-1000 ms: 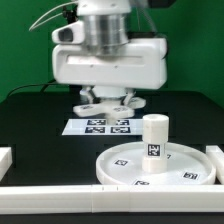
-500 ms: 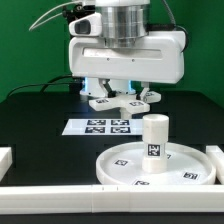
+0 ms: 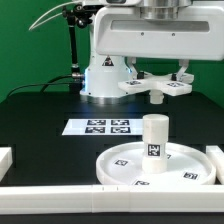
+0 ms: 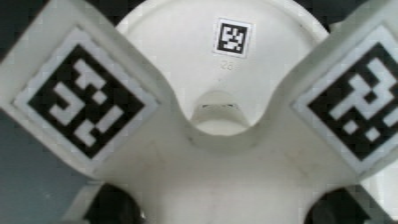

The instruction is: Assemble round table

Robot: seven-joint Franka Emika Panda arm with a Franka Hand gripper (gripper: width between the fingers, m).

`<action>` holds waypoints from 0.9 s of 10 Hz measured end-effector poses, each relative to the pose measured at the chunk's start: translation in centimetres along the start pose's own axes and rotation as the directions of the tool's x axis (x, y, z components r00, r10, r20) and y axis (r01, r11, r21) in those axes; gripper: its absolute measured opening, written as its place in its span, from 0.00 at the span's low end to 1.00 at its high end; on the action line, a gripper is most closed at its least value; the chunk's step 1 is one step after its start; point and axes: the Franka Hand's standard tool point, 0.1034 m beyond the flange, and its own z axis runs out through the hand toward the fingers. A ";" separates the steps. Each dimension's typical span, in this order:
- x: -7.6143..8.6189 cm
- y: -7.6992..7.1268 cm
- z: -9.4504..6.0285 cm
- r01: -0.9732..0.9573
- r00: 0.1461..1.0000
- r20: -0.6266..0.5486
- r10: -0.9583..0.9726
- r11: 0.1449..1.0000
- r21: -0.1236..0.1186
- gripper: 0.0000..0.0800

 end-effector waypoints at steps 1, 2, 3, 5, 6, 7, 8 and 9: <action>0.0 0.0 0.0 0.001 1.000 0.000 -0.001 1.000 0.000 0.56; 0.0 0.0 0.0 0.001 1.000 0.000 -0.001 1.000 0.000 0.56; 0.4 -0.2 -0.1 0.010 1.000 -0.004 -0.010 1.000 -0.001 0.56; 1.4 -0.7 0.2 0.016 1.000 -0.024 -0.016 1.000 -0.003 0.56; 1.4 -0.6 0.8 0.022 1.000 -0.021 -0.022 1.000 -0.008 0.56; 1.5 -0.6 1.2 0.024 0.999 -0.023 -0.024 1.000 -0.012 0.56; 1.6 -0.4 1.5 0.027 0.999 -0.025 -0.027 1.000 -0.013 0.56; 1.4 -0.3 1.8 0.025 0.999 -0.024 -0.026 1.000 -0.015 0.56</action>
Offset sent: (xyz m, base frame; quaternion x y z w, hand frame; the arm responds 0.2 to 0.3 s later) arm 0.0286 0.0121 0.0076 0.0144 0.0032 -0.0309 0.9994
